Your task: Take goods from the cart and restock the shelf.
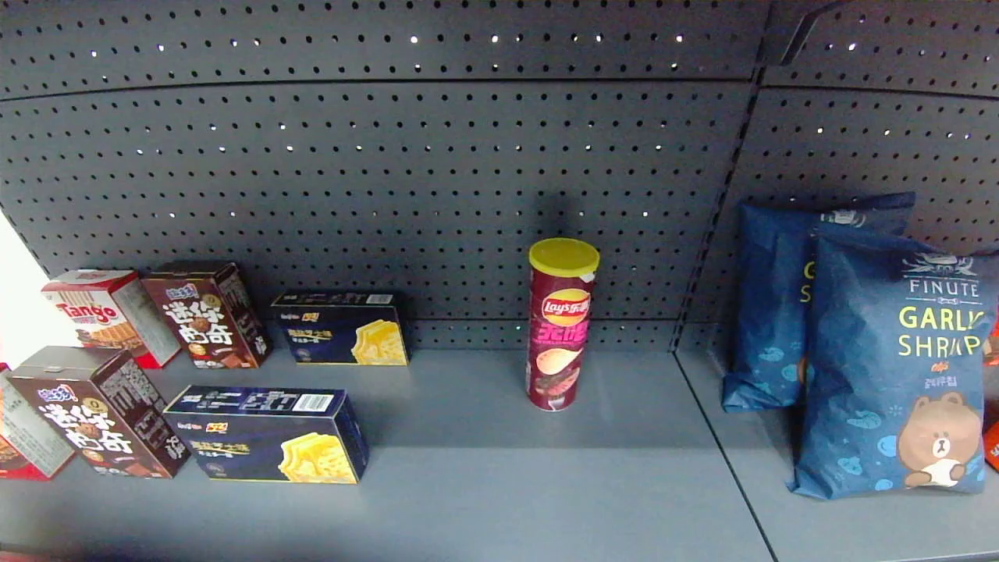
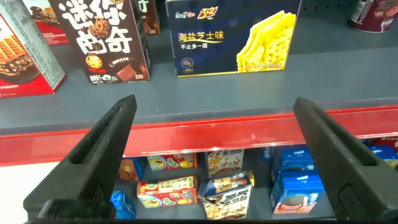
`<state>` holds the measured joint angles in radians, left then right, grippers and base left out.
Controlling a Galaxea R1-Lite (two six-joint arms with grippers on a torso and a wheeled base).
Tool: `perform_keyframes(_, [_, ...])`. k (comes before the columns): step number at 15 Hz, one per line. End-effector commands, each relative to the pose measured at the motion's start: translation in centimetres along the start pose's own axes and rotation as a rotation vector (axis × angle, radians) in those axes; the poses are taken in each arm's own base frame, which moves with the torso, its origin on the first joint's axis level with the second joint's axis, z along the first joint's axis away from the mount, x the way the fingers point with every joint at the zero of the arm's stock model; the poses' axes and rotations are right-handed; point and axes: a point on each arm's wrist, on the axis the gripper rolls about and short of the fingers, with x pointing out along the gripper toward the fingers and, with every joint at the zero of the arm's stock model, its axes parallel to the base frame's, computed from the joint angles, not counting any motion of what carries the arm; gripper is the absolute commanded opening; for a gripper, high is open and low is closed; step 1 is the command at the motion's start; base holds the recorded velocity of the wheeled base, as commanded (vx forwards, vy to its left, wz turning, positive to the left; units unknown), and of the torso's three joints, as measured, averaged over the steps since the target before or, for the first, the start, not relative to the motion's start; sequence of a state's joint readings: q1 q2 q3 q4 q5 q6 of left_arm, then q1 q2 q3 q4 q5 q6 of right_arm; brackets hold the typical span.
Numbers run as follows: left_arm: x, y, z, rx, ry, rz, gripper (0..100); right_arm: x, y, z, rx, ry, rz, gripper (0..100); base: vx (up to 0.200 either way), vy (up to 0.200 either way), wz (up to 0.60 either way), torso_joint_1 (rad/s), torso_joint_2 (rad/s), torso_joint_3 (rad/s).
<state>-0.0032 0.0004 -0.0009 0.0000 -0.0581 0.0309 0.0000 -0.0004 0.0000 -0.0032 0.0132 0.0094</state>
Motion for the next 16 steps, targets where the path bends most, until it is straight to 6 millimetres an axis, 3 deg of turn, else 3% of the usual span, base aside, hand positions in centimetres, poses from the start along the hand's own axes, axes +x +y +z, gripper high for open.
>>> perform_keyframes(1, [0.0, 0.0, 0.02, 0.001, 0.0, 0.0, 100, 0.0, 0.0, 0.02, 0.0, -0.001, 0.001, 100, 0.0, 0.0, 0.0, 0.0, 0.0, 0.0])
perform_keyframes(9, [0.0, 0.0, 0.02, 0.003, 0.0, -0.002, 100, 0.0, 0.0, 0.0, 0.0, 0.001, 0.002, 100, 0.0, 0.0, 0.0, 0.0, 0.0, 0.0])
perform_keyframes(12, [0.01, -0.01, -0.02, 0.007, 0.002, -0.003, 100, 0.0, 0.0, 0.0, 0.0, 0.001, 0.002, 100, -0.2, 0.0, 0.0, 0.009, 0.0, 0.002])
perform_keyframes(16, [0.0, 0.0, 0.02, 0.003, 0.0, -0.002, 100, 0.0, 0.0, 0.0, 0.0, 0.001, 0.002, 100, 0.0, 0.0, 0.0, 0.0, 0.0, 0.0])
